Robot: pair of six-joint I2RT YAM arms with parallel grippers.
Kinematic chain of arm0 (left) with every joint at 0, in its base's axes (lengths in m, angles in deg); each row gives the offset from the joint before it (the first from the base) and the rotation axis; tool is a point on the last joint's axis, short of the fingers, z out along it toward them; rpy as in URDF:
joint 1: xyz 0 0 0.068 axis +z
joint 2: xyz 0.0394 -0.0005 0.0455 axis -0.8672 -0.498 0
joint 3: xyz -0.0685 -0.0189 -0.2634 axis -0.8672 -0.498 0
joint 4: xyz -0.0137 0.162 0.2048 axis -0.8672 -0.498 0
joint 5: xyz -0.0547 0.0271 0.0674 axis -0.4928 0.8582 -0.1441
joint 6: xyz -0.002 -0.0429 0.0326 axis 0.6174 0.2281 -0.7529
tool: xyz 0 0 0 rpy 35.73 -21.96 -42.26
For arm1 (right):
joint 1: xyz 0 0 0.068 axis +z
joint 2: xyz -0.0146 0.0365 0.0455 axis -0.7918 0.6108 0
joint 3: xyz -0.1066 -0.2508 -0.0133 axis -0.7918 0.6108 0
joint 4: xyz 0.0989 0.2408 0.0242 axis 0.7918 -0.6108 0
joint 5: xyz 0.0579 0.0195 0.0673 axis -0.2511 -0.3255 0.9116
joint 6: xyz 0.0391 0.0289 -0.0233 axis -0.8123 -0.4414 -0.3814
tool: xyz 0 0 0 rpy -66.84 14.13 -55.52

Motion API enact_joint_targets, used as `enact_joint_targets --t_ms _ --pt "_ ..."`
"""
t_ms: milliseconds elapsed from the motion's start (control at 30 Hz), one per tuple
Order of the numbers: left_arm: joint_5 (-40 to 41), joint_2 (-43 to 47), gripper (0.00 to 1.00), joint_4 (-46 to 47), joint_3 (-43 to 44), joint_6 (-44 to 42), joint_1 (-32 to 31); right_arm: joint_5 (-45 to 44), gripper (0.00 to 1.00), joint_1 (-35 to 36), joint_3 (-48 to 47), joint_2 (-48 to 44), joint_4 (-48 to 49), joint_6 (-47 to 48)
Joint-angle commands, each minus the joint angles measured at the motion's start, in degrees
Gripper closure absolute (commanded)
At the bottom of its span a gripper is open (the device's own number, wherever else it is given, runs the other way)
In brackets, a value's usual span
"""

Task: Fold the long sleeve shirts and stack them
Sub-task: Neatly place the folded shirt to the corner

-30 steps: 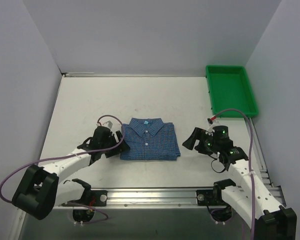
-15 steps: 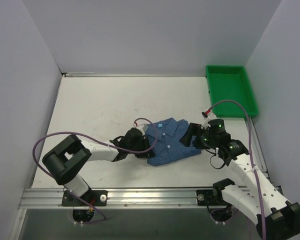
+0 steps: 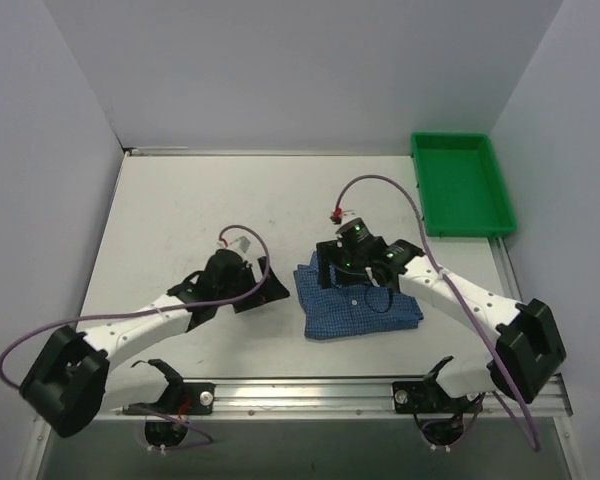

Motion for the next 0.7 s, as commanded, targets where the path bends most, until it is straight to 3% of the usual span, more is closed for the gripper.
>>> enact_joint_targets --t_ms 0,200,333,467,667 --pt "0.04 8.31 0.02 -15.89 0.70 -5.77 10.26 -8.80 0.30 4.01 -6.45 8.34 -2.23 -1.37" --pt "-6.63 17.47 0.03 -30.14 6.75 -20.80 32.48 -13.92 0.31 9.20 -17.27 23.57 -3.82 -3.66" --pt "-9.54 18.27 0.03 -32.35 7.65 -26.70 40.94 -14.44 0.35 11.93 -23.16 30.69 -4.96 -3.92" --pt "-10.51 17.65 0.03 -31.05 7.21 -28.29 43.95 -15.06 0.40 14.04 -28.34 38.59 -7.50 -4.36" --pt "-11.83 18.00 0.03 -29.98 6.94 -28.21 46.06 -17.43 0.68 14.74 -29.41 42.13 -11.02 -5.16"
